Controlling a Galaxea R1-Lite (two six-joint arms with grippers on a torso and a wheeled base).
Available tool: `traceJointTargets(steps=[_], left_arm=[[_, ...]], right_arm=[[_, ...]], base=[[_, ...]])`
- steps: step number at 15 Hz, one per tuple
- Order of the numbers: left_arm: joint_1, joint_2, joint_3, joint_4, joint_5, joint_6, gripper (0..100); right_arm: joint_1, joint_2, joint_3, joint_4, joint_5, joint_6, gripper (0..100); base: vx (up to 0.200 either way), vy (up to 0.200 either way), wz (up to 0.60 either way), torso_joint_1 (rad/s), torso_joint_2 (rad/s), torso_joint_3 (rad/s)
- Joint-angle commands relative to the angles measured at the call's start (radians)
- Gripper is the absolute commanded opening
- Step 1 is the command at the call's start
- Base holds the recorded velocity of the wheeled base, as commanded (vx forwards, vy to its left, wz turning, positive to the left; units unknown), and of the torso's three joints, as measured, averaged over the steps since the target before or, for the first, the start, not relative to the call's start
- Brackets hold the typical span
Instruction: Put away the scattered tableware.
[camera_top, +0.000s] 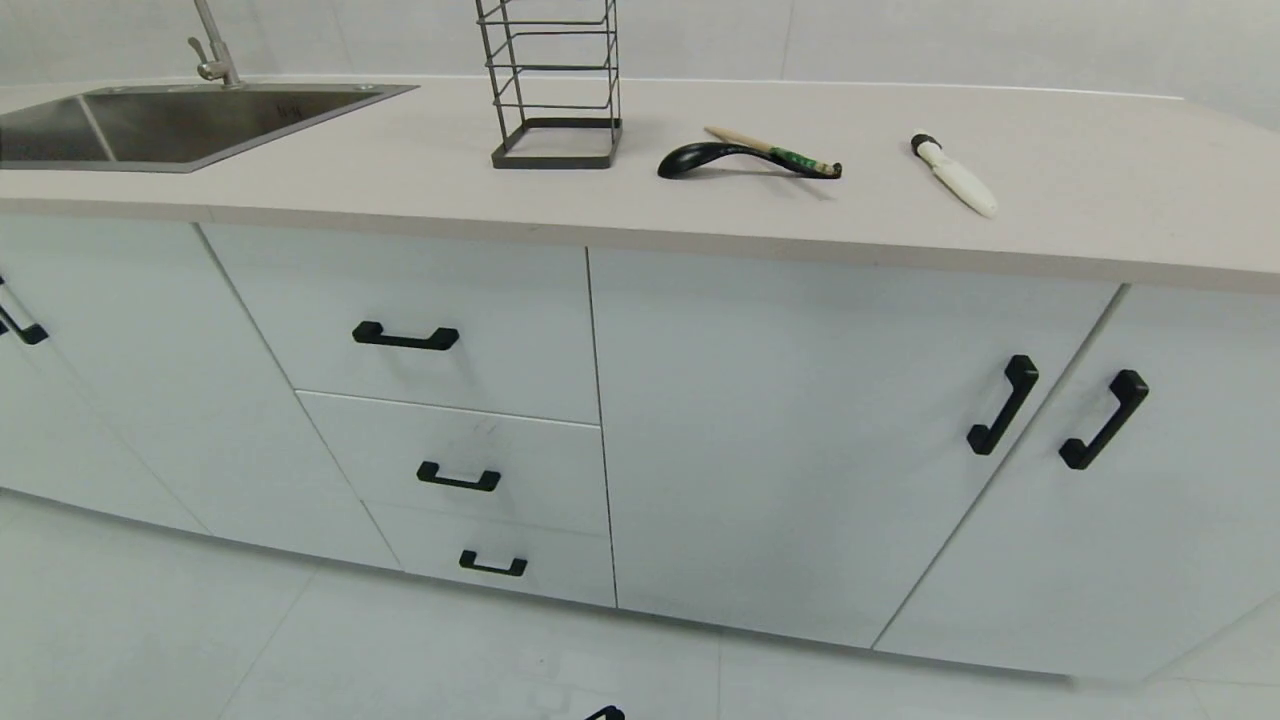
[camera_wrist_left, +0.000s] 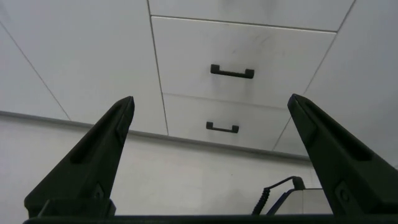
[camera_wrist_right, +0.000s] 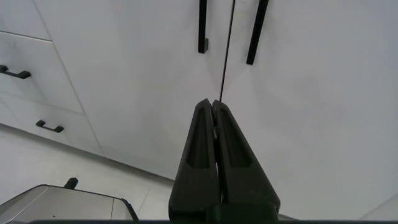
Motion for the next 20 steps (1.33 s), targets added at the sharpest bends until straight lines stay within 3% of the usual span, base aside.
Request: traceJointTargets(steps=[1,7,14,16,17,18,19,20], left_arm=[[0.0,0.0,0.0,0.0,-0.002,0.0,100],[0.0,0.0,0.0,0.0,-0.001,0.0,100],[-0.001,0.002,-0.002,0.002,-0.007,-0.006,100],[-0.001,0.002,-0.002,0.0,-0.01,0.014,100],[0.0,0.0,-0.002,-0.006,-0.06,0.054,100],[0.0,0.0,-0.002,-0.01,-0.071,0.074,100],[0.0,0.0,-0.02,-0.089,-0.074,0.069,100],[0.008,0.02,-0.098,-0.24,-0.083,0.068,100]], right_arm=[[0.0,0.001,0.0,-0.001,0.001,0.0,0],[0.0,0.001,0.0,-0.001,0.001,0.0,0],[0.0,0.001,0.0,-0.001,0.001,0.004,0],[0.0,0.001,0.0,-0.002,0.001,0.003,0],[0.0,0.001,0.0,-0.002,0.001,0.004,0],[0.0,0.001,0.0,-0.002,0.001,0.003,0],[0.0,0.001,0.0,-0.001,0.001,0.003,0],[0.0,0.001,0.0,-0.001,0.001,0.004,0]], base=[[0.0,0.0,0.0,0.0,0.0,0.0],[0.0,0.167,0.0,-0.001,0.01,0.004],[0.0,0.0,0.0,0.0,0.0,0.0],[0.0,0.0,0.0,0.0,0.0,0.0],[0.0,0.0,0.0,0.0,0.0,0.0],[0.0,0.0,0.0,0.0,0.0,0.0],[0.0,0.0,0.0,0.0,0.0,0.0],[0.0,0.0,0.0,0.0,0.0,0.0]])
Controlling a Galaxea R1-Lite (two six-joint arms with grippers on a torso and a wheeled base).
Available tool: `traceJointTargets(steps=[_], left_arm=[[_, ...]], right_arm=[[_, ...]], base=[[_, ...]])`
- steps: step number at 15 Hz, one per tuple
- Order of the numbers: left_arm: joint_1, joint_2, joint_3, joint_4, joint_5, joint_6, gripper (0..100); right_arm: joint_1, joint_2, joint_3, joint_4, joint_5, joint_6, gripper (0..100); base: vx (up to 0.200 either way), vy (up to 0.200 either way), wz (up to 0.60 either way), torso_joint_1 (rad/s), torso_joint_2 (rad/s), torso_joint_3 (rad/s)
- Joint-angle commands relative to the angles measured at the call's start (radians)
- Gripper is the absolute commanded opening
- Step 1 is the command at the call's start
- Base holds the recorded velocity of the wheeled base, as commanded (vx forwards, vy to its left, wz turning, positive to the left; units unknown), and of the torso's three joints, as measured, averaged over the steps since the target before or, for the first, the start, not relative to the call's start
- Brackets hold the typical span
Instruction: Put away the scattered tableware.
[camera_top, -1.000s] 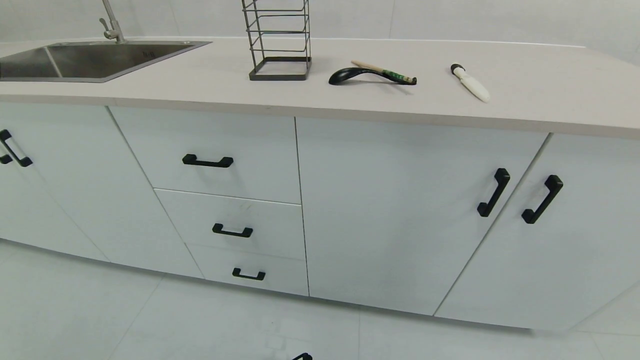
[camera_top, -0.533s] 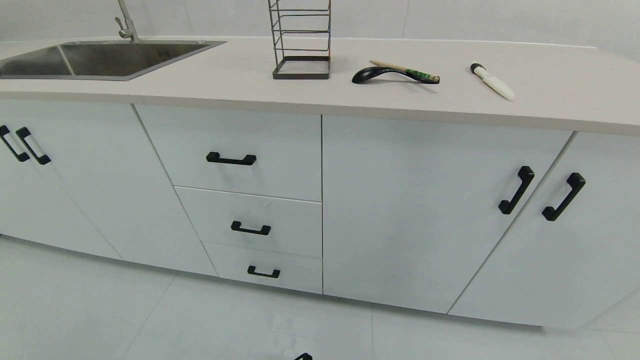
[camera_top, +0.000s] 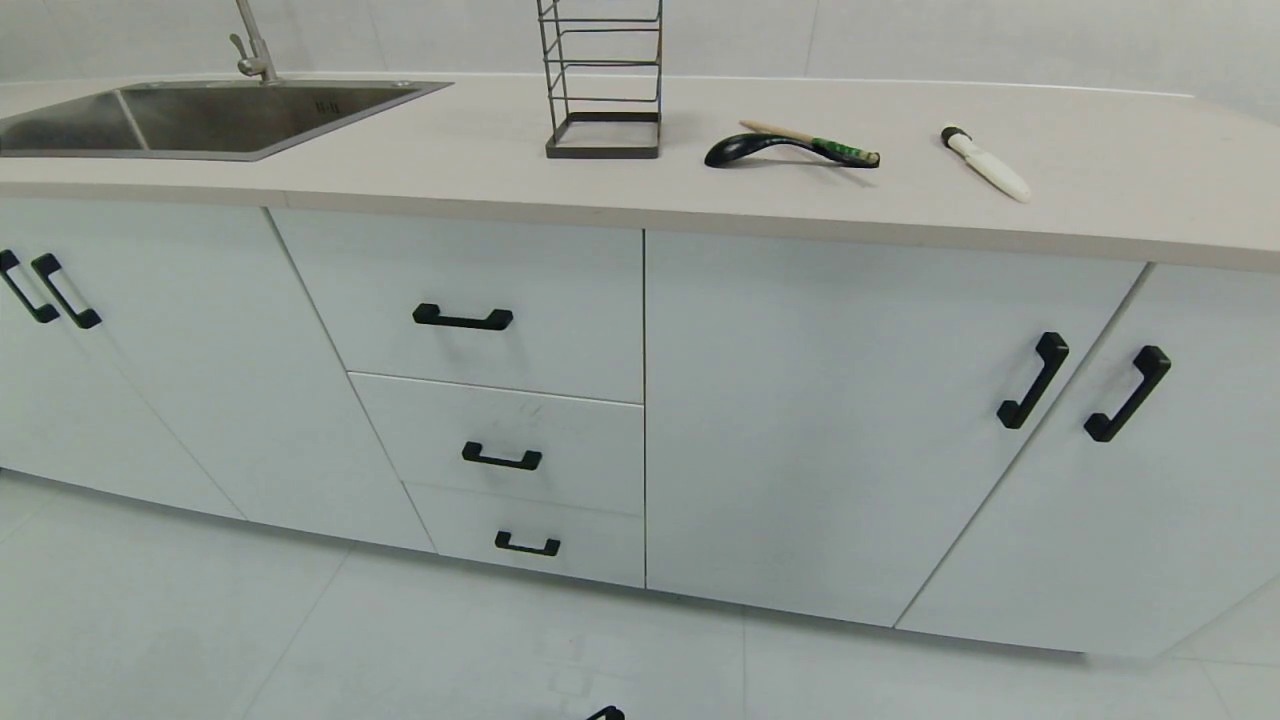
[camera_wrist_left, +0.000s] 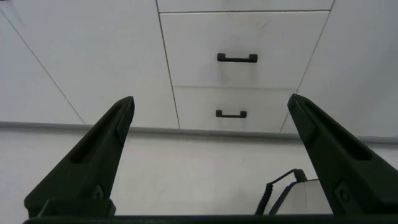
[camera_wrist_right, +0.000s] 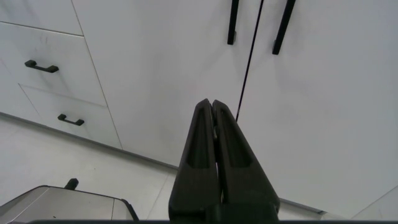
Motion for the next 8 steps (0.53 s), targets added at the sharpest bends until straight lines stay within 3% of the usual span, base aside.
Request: traceJointTargets(steps=[1,3,4,5,6,7,8], left_arm=[[0.001,0.072,-0.124,-0.152,-0.057,0.026,100],[-0.01,0.15,-0.135,-0.1,-0.211,0.115,100],[-0.016,0.241,-0.141,-0.08,-0.297,0.217,100],[-0.016,0.317,-0.141,-0.049,-0.344,0.309,100],[-0.018,0.353,-0.143,-0.034,-0.35,0.348,100],[-0.027,0.458,-0.143,0.0,-0.361,0.472,100],[-0.03,0.528,-0.143,0.006,-0.361,0.539,100]], right_arm=[[0.001,0.001,0.0,-0.001,0.0,0.0,0],[0.001,0.001,0.0,-0.001,0.0,-0.002,0],[0.001,0.001,0.0,-0.001,0.0,-0.002,0],[0.001,0.001,0.0,-0.001,0.0,0.0,0],[0.001,0.001,0.0,-0.001,0.0,0.0,0],[0.001,0.001,0.0,-0.001,0.0,0.0,0],[0.001,0.001,0.0,-0.001,0.0,0.0,0]], base=[[0.0,0.0,0.0,0.0,0.0,0.0],[0.0,0.0,0.0,0.0,0.0,0.0],[0.0,0.0,0.0,0.0,0.0,0.0],[0.0,0.0,0.0,0.0,0.0,0.0],[0.0,0.0,0.0,0.0,0.0,0.0],[0.0,0.0,0.0,0.0,0.0,0.0],[0.0,0.0,0.0,0.0,0.0,0.0]])
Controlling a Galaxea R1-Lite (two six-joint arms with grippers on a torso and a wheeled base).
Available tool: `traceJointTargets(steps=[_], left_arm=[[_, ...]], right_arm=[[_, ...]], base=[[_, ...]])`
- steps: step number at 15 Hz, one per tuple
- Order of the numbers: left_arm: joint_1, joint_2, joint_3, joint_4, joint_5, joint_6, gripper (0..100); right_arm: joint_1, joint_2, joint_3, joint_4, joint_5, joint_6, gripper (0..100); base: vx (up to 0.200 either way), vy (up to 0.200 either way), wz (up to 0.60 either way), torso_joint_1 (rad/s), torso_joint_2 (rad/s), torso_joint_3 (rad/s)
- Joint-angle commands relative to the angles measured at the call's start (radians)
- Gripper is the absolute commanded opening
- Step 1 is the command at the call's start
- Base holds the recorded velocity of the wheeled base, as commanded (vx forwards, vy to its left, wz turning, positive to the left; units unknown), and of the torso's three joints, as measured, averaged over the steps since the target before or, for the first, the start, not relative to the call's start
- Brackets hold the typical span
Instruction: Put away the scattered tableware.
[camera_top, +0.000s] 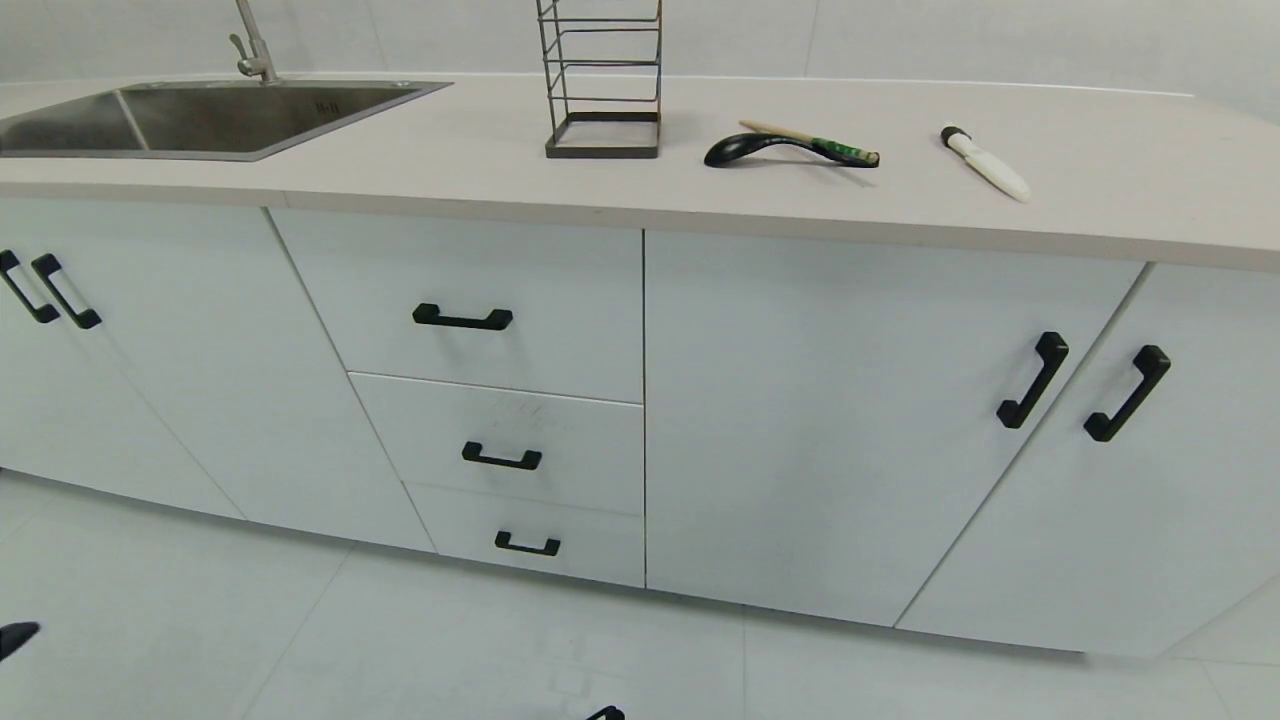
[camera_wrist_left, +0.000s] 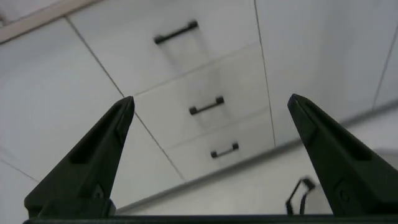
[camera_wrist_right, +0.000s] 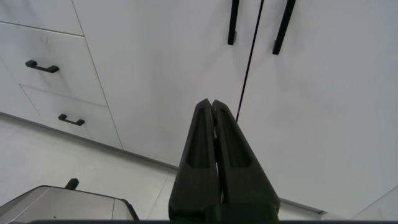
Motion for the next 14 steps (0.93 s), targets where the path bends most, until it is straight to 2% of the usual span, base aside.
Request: traceJointTargets(steps=[1,2,3,5,8,9,10,11,14], left_arm=[[-0.011,0.25,-0.005,0.03,-0.027,0.169,100],[-0.011,0.356,-0.005,0.03,-0.027,0.308,100],[-0.011,0.407,-0.008,0.03,-0.025,0.391,100],[-0.031,0.504,-0.033,0.03,-0.021,0.511,100],[-0.129,0.655,-0.172,0.03,0.019,0.664,100],[-0.129,0.655,-0.172,0.03,0.019,0.664,100],[-0.2,0.757,-0.258,0.03,0.071,0.813,100],[-0.235,0.818,-0.294,0.025,0.098,0.848,100],[-0.269,0.961,-0.3,-0.004,0.122,0.856,100]], right_arm=[[0.0,0.001,0.0,0.0,0.0,0.0,0],[0.0,0.001,0.0,-0.001,0.0,-0.002,0],[0.0,0.001,0.0,-0.001,0.0,-0.002,0],[0.0,0.001,0.0,-0.001,0.0,0.0,0],[0.0,0.001,0.0,-0.001,0.0,0.0,0],[0.0,0.001,0.0,-0.001,0.0,0.0,0],[0.0,0.001,0.0,-0.001,0.0,0.0,0],[0.0,0.001,0.0,-0.001,0.0,0.0,0],[0.0,0.001,0.0,0.0,0.0,0.0,0]], base=[[0.0,0.0,0.0,0.0,0.0,0.0],[0.0,0.0,0.0,0.0,0.0,0.0],[0.0,0.0,0.0,0.0,0.0,0.0],[0.0,0.0,0.0,0.0,0.0,0.0],[0.0,0.0,0.0,0.0,0.0,0.0],[0.0,0.0,0.0,0.0,0.0,0.0],[0.0,0.0,0.0,0.0,0.0,0.0],[0.0,0.0,0.0,0.0,0.0,0.0],[0.0,0.0,0.0,0.0,0.0,0.0]])
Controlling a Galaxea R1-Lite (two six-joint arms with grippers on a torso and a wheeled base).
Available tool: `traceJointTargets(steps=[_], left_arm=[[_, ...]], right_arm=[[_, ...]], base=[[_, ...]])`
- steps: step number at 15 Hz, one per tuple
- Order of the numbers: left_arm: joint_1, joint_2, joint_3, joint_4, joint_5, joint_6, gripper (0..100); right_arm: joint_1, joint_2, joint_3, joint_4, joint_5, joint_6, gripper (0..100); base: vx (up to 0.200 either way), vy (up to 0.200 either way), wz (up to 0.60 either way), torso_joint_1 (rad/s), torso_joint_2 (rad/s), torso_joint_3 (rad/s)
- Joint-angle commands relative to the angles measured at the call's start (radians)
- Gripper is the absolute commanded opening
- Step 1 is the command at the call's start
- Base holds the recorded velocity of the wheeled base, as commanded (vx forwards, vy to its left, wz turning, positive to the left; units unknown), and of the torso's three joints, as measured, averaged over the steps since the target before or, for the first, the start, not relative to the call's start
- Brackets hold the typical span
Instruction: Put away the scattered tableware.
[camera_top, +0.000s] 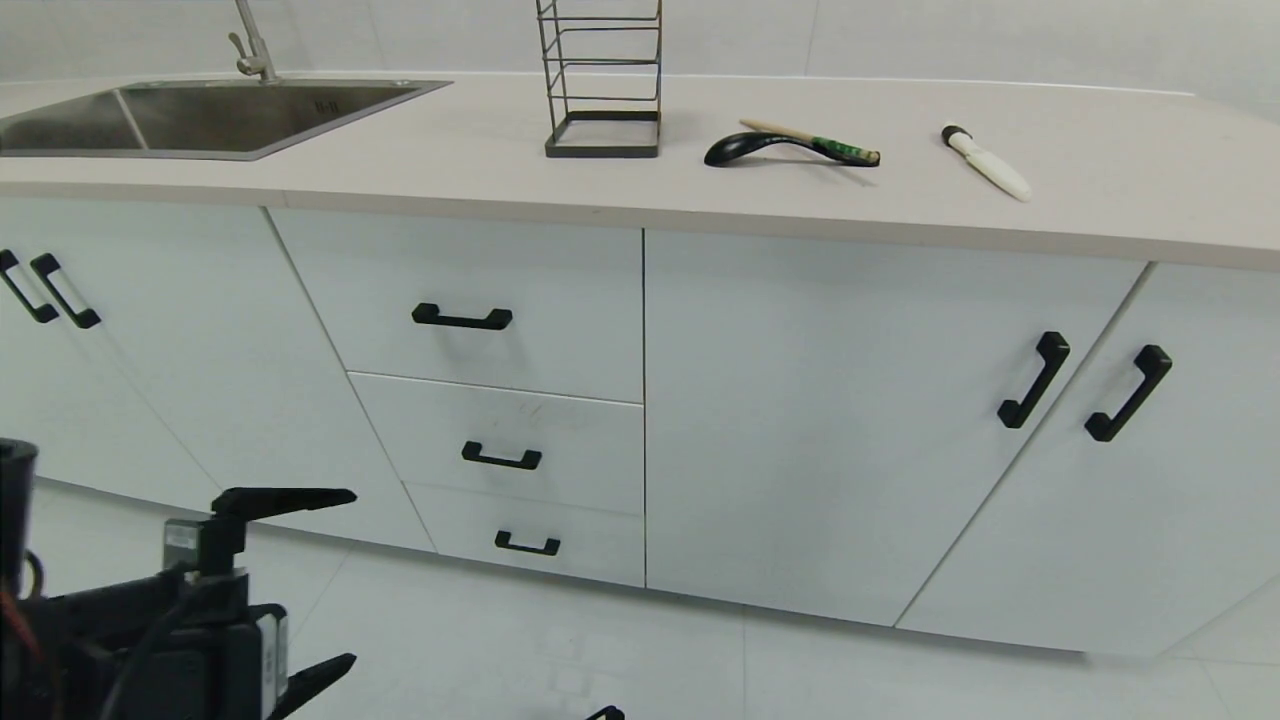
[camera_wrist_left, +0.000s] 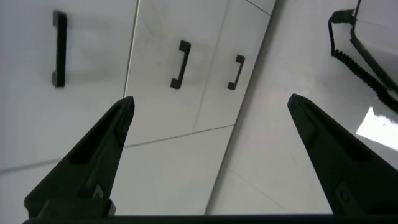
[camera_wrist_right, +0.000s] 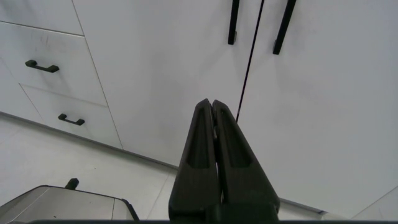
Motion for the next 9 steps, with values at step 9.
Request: traceJointTargets(steps=[9], left_arm=[[-0.022,0.504,-0.023,-0.208,0.059,0.0,100]], right_arm=[[0.0,0.001,0.0,-0.001,0.0,0.0,0]], base=[[0.0,0.0,0.0,0.0,0.0,0.0]])
